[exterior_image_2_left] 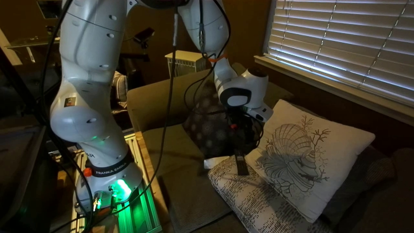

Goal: Pick up the remote on top of the pillow

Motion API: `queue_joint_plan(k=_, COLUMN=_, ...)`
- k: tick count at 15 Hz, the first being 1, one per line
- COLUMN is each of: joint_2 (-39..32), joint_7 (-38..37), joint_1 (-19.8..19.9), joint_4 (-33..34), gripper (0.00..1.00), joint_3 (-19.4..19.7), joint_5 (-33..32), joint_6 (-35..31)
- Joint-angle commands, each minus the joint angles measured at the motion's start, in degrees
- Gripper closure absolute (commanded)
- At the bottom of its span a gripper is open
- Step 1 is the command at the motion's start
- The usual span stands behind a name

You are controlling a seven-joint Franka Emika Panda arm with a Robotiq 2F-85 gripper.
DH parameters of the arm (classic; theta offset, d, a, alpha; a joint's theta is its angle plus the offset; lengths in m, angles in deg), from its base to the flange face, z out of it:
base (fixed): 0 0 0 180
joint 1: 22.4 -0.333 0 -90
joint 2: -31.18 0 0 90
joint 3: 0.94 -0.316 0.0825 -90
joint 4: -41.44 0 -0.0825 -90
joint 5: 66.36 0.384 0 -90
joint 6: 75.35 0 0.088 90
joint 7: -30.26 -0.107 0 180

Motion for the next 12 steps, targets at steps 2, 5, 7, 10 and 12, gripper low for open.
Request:
queue_joint_plan(k=2, joint_2=3.5, joint_7=-4.6, joint_1=-1.7, joint_4=-2.9, gripper=0.00, joint_3=1.9, joint_5=-4.2, joint_6=1.3)
queue_joint_plan(k=5, joint_2=1.5, joint_7=-3.3, joint_1=-0.3, joint_4=-1.4, gripper=0.00, joint_3=0.6, joint_5=-3.3, joint_6=0.4)
queue_joint_plan(k=7, joint_2=1.7, joint_7=-3.8, joint_1=-0.6, joint_4=-1.5, gripper=0.00, joint_3=0.8, joint_5=-3.6, joint_6=0.5)
queue_joint_plan(k=10, joint_2=1.7, joint_7=-3.9, joint_1=-0.7, joint_4=-1.5, gripper=0.00, joint_3=0.9, joint_5=-3.6, joint_6=0.5)
queue_joint_plan(k=12, joint_2=1.7, joint_7=-3.9, joint_1=-0.7, joint_4=-1.5, gripper=0.00, joint_3=0.9, joint_5=-3.7, joint_6=0.5)
